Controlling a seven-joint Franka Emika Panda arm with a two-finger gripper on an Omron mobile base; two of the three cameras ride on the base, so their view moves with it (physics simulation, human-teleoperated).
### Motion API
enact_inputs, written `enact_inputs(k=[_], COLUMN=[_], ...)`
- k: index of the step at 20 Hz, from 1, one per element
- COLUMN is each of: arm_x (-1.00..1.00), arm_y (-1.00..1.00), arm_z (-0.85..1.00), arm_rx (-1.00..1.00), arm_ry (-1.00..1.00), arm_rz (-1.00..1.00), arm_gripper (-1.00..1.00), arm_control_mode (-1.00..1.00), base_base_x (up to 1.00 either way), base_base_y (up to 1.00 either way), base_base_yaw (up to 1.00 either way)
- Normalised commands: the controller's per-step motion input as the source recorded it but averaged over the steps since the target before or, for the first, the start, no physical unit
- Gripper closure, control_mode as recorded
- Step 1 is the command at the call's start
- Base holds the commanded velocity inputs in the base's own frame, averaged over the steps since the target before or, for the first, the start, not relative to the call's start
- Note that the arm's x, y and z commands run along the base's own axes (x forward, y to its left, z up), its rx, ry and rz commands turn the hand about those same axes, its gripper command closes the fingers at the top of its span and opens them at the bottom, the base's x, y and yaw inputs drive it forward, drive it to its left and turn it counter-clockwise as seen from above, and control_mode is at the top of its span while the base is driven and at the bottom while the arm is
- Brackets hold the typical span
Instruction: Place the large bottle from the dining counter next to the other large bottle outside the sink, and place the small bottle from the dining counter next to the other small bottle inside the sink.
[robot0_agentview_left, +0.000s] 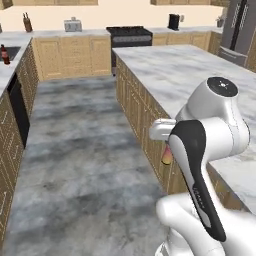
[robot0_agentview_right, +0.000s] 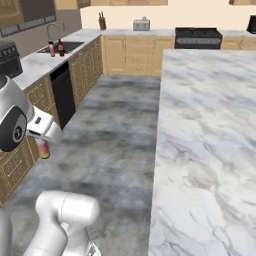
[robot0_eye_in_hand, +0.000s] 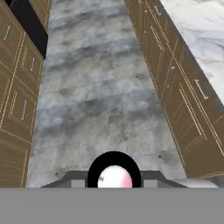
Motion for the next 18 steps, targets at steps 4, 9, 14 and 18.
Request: enact_inputs(k=[4, 9, 14, 18], arm_x=[0.00, 0.00, 0.00, 0.00], arm_y=[0.00, 0.00, 0.00, 0.00], arm_z=[0.00, 0.00, 0.00, 0.00], arm_rx=[0.00, 0.00, 0.00, 0.00], arm_ry=[0.00, 0.00, 0.00, 0.00], arm_rz=[0.00, 0.00, 0.00, 0.00], arm_gripper=[1.00, 1.00, 1.00, 1.00], arm_control_mode=[1.00, 1.00, 1.00, 1.00], base_base_x=[1.00, 1.00, 1.00, 1.00], base_base_y=[0.96, 0.22, 0.00, 0.00], base_base_yaw=[-0.02, 0.05, 0.09, 0.06])
